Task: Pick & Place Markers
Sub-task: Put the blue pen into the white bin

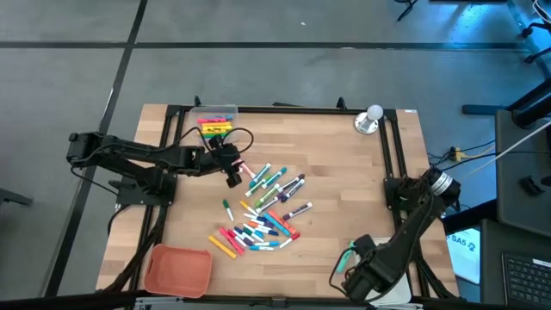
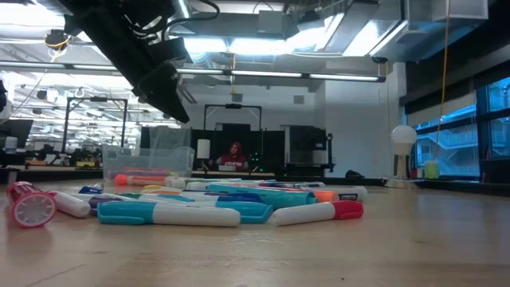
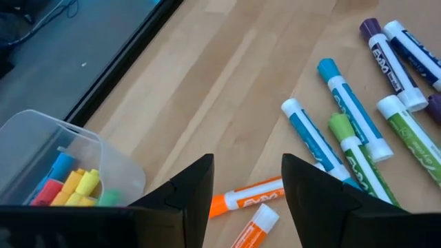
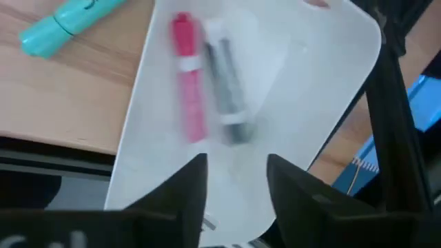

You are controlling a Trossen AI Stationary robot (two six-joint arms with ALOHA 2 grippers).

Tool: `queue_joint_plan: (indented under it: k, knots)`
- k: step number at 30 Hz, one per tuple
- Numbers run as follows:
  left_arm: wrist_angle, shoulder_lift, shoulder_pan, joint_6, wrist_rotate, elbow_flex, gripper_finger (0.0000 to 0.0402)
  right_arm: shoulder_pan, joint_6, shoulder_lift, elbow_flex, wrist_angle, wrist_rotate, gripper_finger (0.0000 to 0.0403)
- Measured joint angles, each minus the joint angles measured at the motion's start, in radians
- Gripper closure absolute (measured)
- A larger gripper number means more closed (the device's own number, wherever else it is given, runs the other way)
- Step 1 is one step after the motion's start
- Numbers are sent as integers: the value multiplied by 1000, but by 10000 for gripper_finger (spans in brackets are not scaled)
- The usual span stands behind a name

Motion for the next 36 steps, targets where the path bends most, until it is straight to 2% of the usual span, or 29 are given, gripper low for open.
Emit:
queue_joint_plan:
  k: [6, 9, 11, 14, 16, 21, 25, 28, 32, 36]
  knots:
    - [6, 0, 0, -1, 0, 0, 235, -49, -92, -22, 0, -90, 17, 222]
    - [22, 0, 0, 11, 0, 0, 235, -100, -169, -35, 0, -140, 103, 221]
    - [23, 0, 0, 14, 0, 0, 235, -147, -258, -43, 1, -139, 217, 220]
    - [22, 0, 0, 26, 1, 0, 235, -238, -485, -43, 1, -97, 386, 220]
    - [23, 0, 0, 36, 1, 0, 235, -312, -678, -43, 1, -28, 463, 220]
    - [49, 0, 0, 25, 22, 0, 235, -529, -1215, -43, 1, 251, 546, 219]
    - [48, 0, -5, 12, 79, 0, 235, -665, -1684, -18, 2, 476, 512, 223]
    - [39, 0, -13, 38, 55, 0, 235, -741, -1943, 29, 2, 568, 453, 238]
    - [4, 0, -29, 24, 27, 0, 235, -809, -2088, 114, 1, 567, 407, 257]
    - [-10, 0, -40, 19, 11, 0, 235, -833, -2122, 177, 0, 548, 398, 263]
